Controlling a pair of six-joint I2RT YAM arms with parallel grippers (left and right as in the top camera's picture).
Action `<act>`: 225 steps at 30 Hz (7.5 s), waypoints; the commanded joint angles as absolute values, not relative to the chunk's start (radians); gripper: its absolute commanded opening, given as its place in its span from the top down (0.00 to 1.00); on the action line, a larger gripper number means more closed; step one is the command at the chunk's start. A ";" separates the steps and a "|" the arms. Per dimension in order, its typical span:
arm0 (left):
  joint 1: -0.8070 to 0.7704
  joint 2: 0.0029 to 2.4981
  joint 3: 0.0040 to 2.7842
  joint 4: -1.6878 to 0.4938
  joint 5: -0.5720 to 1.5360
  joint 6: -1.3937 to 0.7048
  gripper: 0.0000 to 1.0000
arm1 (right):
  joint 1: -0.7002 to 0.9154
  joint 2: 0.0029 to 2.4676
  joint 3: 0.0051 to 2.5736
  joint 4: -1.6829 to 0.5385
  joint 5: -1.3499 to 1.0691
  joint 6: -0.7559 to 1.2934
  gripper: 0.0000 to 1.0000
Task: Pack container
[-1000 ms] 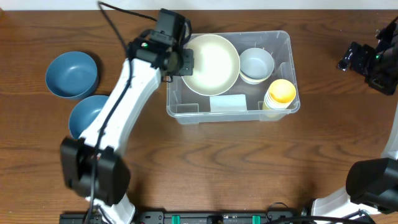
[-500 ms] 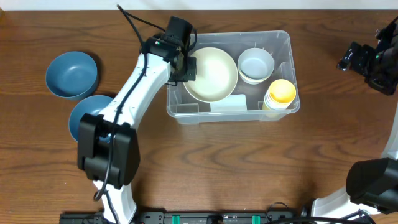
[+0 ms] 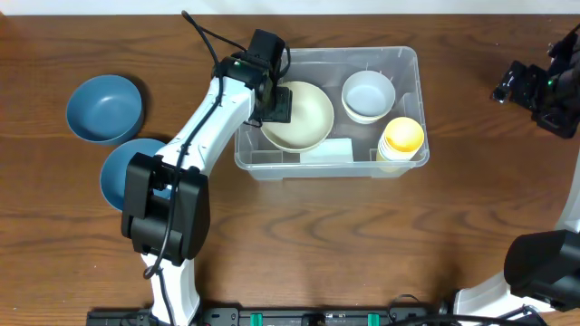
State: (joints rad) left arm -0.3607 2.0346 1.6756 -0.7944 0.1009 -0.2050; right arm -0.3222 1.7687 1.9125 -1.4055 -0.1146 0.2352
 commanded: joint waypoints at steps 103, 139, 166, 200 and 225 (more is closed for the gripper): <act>0.145 1.792 1.787 -0.817 -0.028 -0.316 0.94 | -0.321 1.771 1.930 -1.407 -0.109 0.238 0.01; -0.628 1.909 1.785 -0.889 -0.046 0.131 0.94 | -0.321 1.771 1.930 -1.406 -0.108 0.238 0.01; -0.462 1.702 1.786 -1.002 -0.125 -0.112 0.40 | -0.321 1.771 1.930 -1.406 -0.108 0.238 0.01; -0.059 1.610 1.049 -0.846 -0.034 -0.470 0.40 | -0.321 1.771 1.930 -1.406 -0.108 0.238 0.01; -0.055 1.610 0.999 -0.746 -0.038 -0.469 0.94 | -0.321 1.771 1.930 -1.406 -0.108 0.238 0.01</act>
